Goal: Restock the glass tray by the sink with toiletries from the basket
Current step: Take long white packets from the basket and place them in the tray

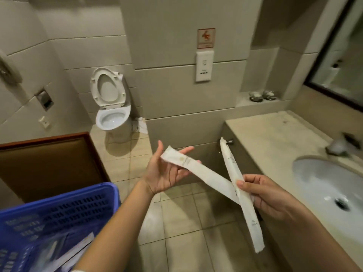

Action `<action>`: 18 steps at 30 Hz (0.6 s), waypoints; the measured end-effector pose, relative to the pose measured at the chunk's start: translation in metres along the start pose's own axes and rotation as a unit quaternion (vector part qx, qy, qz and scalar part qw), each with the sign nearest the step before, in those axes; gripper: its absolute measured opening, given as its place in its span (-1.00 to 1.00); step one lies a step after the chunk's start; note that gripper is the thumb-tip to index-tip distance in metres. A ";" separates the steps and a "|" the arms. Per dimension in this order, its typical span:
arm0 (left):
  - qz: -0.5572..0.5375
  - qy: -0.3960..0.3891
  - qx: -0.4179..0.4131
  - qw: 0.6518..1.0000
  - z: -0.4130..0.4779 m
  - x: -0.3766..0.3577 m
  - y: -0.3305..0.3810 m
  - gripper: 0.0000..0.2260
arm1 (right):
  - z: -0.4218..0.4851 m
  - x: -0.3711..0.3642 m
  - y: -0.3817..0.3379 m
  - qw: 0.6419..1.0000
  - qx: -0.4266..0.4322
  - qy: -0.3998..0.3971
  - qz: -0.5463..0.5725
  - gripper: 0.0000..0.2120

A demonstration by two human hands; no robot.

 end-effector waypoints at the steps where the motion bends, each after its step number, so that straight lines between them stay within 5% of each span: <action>1: -0.019 0.031 -0.046 0.998 0.014 0.002 -0.012 -0.22 | -0.015 0.016 0.004 0.999 0.004 0.035 0.012 -0.47; 4: 0.004 0.139 -0.131 0.982 0.057 0.004 -0.063 -0.38 | -0.057 0.063 0.012 0.985 0.041 0.156 0.062 -0.83; 9: 0.197 0.213 -0.039 0.956 0.144 -0.028 -0.177 -0.82 | -0.122 0.126 0.026 0.939 0.097 0.324 0.061 -0.92; 18: 0.378 0.198 0.043 0.904 0.213 -0.042 -0.251 -0.81 | -0.204 0.212 0.067 0.868 0.042 0.492 0.046 -0.85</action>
Point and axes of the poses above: each hand's wrist, its own z-axis towards the middle knuckle, its own x-axis out of the back of the hand, y = z × x, the point moved 10 cm from there along z, towards the middle knuckle, and after that the axes turned 11 degrees about -z, right-handed, at the moved point
